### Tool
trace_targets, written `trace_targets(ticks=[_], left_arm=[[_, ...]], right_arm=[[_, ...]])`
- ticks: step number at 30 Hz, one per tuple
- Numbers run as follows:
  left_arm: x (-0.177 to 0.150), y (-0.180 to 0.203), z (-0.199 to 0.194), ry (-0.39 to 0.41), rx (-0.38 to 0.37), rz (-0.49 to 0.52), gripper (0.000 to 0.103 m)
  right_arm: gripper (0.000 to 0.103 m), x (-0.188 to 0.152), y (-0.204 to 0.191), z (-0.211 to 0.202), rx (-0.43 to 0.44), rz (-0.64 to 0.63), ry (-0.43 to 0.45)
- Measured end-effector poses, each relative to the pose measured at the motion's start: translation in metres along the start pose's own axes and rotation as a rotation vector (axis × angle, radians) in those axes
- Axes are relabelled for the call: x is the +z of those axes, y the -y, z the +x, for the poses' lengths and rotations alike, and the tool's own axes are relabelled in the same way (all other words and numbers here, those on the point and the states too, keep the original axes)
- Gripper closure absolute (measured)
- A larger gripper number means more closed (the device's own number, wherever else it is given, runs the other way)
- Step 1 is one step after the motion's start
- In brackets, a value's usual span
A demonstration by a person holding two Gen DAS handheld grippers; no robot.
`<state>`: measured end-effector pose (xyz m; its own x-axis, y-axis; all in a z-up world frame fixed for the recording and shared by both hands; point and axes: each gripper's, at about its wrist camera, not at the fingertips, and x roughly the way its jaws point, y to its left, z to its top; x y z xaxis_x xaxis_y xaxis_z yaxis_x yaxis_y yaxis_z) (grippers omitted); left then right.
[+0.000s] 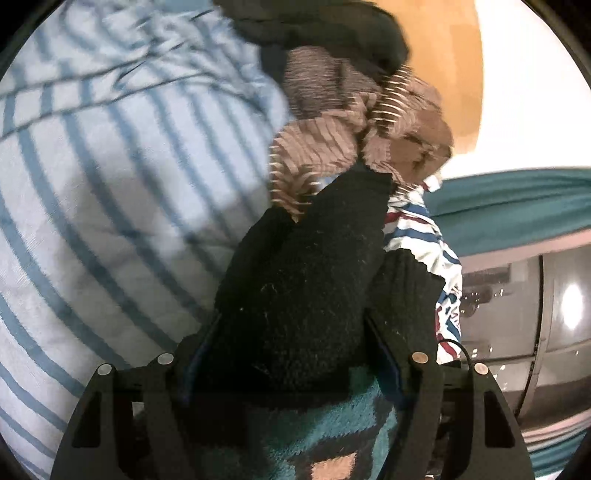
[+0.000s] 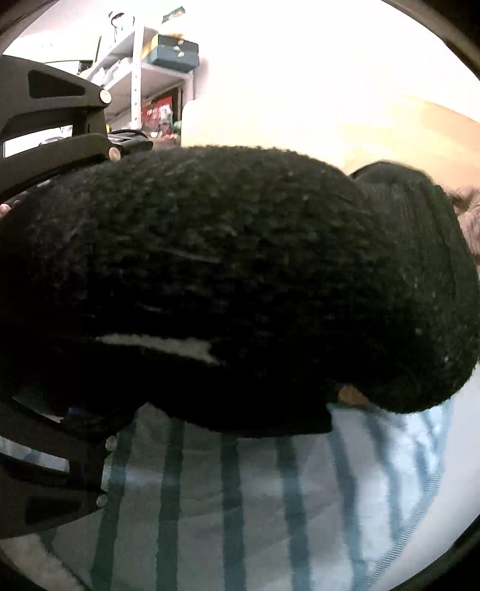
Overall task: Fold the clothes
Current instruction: 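Carry the folded sweater bundle with both grippers toward the star-patterned duvet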
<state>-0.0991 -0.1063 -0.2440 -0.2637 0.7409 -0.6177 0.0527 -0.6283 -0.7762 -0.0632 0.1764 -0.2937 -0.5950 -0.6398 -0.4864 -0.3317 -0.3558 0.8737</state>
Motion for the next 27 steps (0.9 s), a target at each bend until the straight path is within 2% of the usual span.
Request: trace_targets(ticks=[4,8,13,18,22,24,27], left_arm=[[-0.012,0.049,0.0,0.012,-0.013,0.075,0.029],[-0.032,0.097,0.007,0.01,-0.051,0.139,0.029],[-0.065,0.159,0.035,0.012,-0.102,0.202,0.029],[-0.097,0.191,0.074,0.017,-0.145,0.144,0.03],[-0.137,0.206,0.101,0.086,-0.101,0.089,0.03],[-0.154,0.205,0.119,0.064,-0.093,0.054,0.03],[-0.183,0.187,0.155,-0.026,-0.073,-0.039,0.03]], right_arm=[[0.014,0.005,-0.008,-0.04,0.042,-0.017,0.054],[0.014,0.011,-0.012,-0.1,0.069,-0.051,0.123],[0.014,0.029,-0.006,-0.169,0.037,-0.093,0.162],[0.014,0.053,0.007,-0.228,-0.029,-0.139,0.171],[0.015,0.072,0.023,-0.268,-0.09,-0.16,0.157],[0.015,0.08,0.036,-0.281,-0.134,-0.158,0.124],[0.015,0.091,0.065,-0.295,-0.238,-0.155,0.023]])
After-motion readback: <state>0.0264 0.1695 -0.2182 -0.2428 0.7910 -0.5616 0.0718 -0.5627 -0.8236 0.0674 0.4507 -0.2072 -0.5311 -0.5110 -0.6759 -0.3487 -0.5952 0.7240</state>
